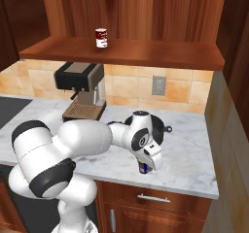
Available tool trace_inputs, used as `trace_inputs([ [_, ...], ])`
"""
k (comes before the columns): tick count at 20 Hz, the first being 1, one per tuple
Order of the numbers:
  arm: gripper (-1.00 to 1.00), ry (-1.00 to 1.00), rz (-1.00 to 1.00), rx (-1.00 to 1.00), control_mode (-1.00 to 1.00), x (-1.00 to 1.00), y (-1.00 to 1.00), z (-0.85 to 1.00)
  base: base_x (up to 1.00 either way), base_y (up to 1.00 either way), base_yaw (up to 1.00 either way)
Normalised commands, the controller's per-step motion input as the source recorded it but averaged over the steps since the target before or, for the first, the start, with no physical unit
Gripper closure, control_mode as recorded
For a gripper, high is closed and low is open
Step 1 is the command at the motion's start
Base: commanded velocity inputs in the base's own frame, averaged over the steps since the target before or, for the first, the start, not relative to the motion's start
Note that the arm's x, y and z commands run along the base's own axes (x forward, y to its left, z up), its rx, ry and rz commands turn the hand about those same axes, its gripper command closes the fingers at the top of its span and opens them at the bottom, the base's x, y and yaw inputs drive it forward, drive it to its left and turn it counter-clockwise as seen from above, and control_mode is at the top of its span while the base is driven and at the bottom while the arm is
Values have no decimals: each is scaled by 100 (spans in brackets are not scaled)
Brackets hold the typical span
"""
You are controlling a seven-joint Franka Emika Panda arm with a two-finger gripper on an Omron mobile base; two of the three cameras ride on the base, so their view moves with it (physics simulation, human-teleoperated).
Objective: Restock the canned food cabinet by taking the new fresh canned food from the counter and placing it in the cabinet. Then, take the old canned food from the cabinet and place it on the counter.
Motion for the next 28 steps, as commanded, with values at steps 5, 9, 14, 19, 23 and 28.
trace_inputs([
  [5,100,-5,0,0,-100,-15,2,4,0,0,0],
  [9,100,-34,0,-1,-100,-48,9,66,0,0,0],
  [14,100,-49,0,-12,-100,-29,20,100,0,0,0],
  [19,100,-49,0,-17,-100,-30,17,100,0,0,0],
  [23,100,-43,3,-19,-100,-34,19,100,0,0,0],
  [28,100,-30,3,-16,-100,-32,13,100,0,0,0],
])
